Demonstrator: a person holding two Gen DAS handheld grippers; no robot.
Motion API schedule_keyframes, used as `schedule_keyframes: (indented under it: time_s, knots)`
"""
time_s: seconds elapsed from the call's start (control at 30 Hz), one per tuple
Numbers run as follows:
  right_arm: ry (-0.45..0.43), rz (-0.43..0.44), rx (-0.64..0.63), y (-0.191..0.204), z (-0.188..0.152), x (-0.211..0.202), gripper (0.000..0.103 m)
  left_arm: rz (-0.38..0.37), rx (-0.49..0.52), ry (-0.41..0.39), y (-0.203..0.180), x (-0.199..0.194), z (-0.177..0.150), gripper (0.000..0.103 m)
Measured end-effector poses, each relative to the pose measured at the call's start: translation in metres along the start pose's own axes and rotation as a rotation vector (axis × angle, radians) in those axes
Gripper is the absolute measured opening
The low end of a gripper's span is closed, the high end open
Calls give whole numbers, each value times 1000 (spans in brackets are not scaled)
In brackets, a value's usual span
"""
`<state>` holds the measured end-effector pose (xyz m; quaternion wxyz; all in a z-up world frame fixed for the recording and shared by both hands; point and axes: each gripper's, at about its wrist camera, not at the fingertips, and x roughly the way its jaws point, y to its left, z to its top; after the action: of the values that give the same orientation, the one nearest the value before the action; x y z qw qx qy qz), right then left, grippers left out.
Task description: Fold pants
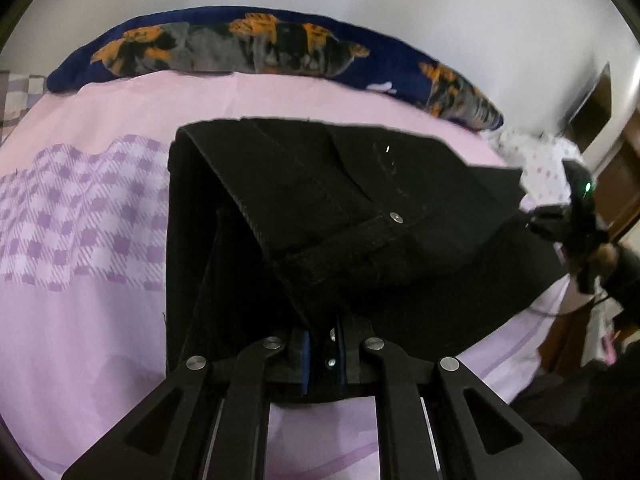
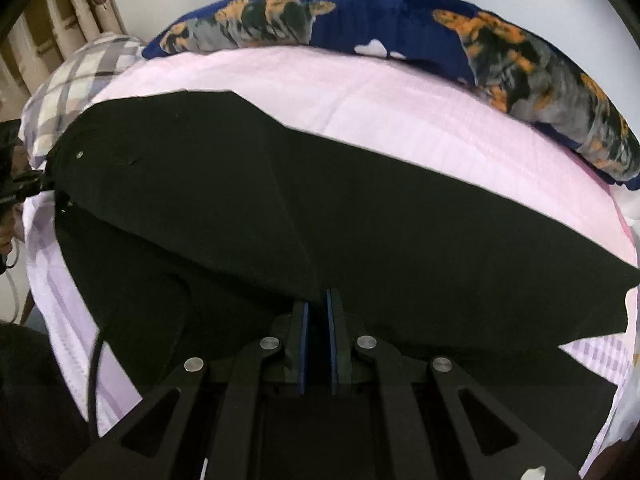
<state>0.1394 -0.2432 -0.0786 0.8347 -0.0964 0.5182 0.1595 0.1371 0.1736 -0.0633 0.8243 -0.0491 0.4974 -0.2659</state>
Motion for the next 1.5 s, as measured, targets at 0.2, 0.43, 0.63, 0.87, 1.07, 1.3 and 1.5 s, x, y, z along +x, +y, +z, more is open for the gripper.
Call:
schedule_keyframes:
  time_s: [0.2, 0.43, 0.63, 0.87, 1.07, 1.3, 1.5]
  knots:
    - [-24, -30, 66, 2, -7, 2, 17, 79, -7, 8, -10, -2, 0, 26]
    - [-107, -28, 148, 4, -22, -32, 41, 111, -140, 6, -3, -26, -18, 47]
    - [-158, 97, 350, -6, -48, -48, 42, -137, -468, -63, 12, -42, -39, 47]
    - [-169, 205, 536, -14, -71, -35, 43, -242, -698, -116, 18, -17, -38, 47]
    - [-216, 320, 750, -35, -90, -21, 43, -263, -840, -149, 28, -3, -34, 41]
    - [-289, 393, 941, -65, -99, -1, 42, -165, -775, -193, 21, -26, -20, 17]
    - [-360, 408, 1038, -100, -84, 11, 38, -141, -761, -175, 24, -33, -7, 17]
